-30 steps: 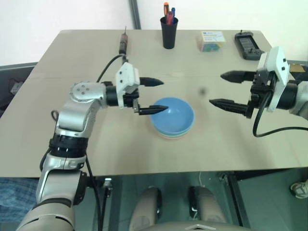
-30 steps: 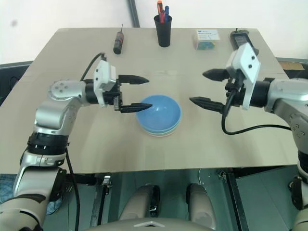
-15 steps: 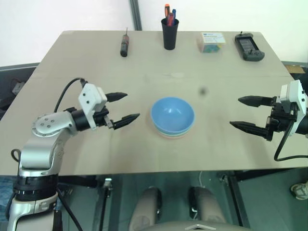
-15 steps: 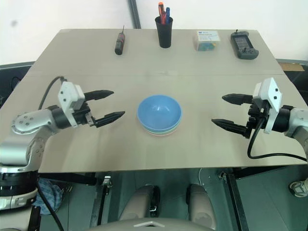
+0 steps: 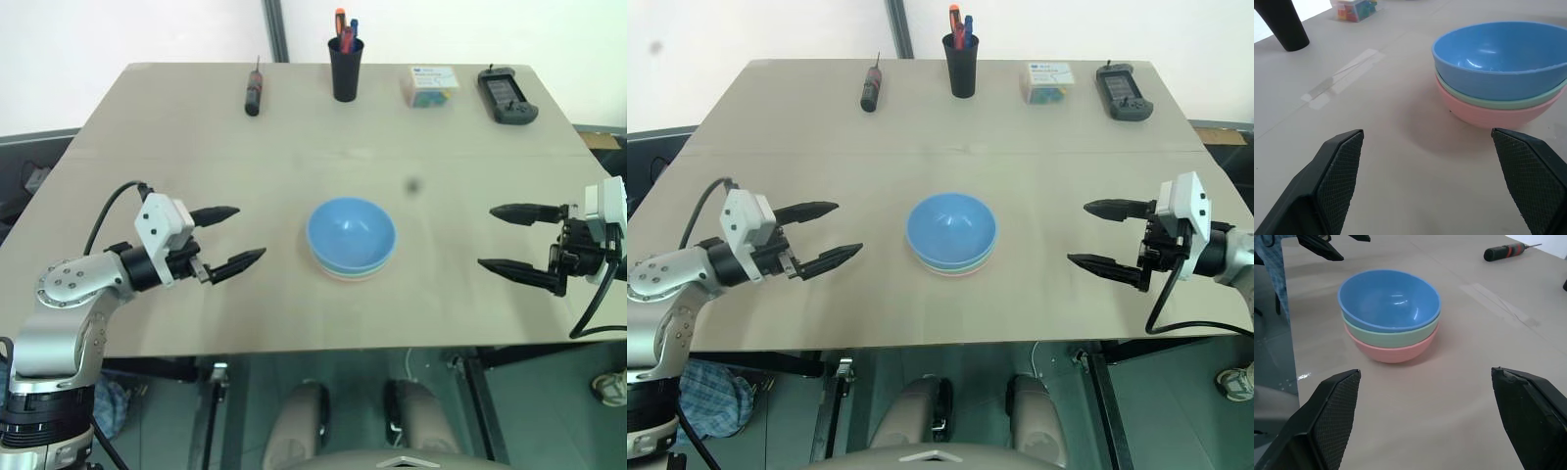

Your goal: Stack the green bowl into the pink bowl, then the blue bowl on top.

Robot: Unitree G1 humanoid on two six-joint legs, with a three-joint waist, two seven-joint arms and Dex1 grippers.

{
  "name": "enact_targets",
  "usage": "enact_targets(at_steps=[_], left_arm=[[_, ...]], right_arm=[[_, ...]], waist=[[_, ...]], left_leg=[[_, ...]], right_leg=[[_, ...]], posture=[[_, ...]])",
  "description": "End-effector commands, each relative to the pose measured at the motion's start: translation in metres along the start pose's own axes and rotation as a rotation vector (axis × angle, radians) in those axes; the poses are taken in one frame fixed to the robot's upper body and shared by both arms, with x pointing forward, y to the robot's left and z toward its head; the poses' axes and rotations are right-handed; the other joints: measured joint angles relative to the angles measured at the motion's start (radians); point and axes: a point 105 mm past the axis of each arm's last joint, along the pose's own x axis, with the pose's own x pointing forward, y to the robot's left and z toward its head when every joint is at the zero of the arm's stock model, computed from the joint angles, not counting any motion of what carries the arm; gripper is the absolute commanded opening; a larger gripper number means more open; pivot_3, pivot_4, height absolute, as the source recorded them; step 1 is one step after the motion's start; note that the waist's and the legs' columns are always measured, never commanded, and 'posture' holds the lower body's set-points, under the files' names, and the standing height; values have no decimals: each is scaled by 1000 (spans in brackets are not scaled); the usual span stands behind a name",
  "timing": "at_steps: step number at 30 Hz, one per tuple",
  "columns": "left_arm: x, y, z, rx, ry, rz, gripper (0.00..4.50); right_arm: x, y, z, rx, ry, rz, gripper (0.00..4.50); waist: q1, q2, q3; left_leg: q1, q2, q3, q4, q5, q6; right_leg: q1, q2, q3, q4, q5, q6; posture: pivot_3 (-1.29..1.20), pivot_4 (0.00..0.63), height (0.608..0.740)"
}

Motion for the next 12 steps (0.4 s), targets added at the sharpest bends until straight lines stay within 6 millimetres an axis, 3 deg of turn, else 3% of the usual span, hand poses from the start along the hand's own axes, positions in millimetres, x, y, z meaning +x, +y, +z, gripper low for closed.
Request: enact_targets(at_steps=[1,12], left_arm=[[-5,2,11,72,-17,9,4432],[0,0,8,95,-20,-29,4432]], right_arm=[[-1,5,14,-52,-38,23,4500],[0,14,26,-51,-94,70,4500]], waist=[[0,0,0],[1,0,0]], left_leg=[[0,0,0,0,0,0],[0,0,0,0,0,0]], right_leg=[[0,0,0,0,0,0],[0,0,0,0,0,0]], posture=[[0,150,740],[0,150,740]])
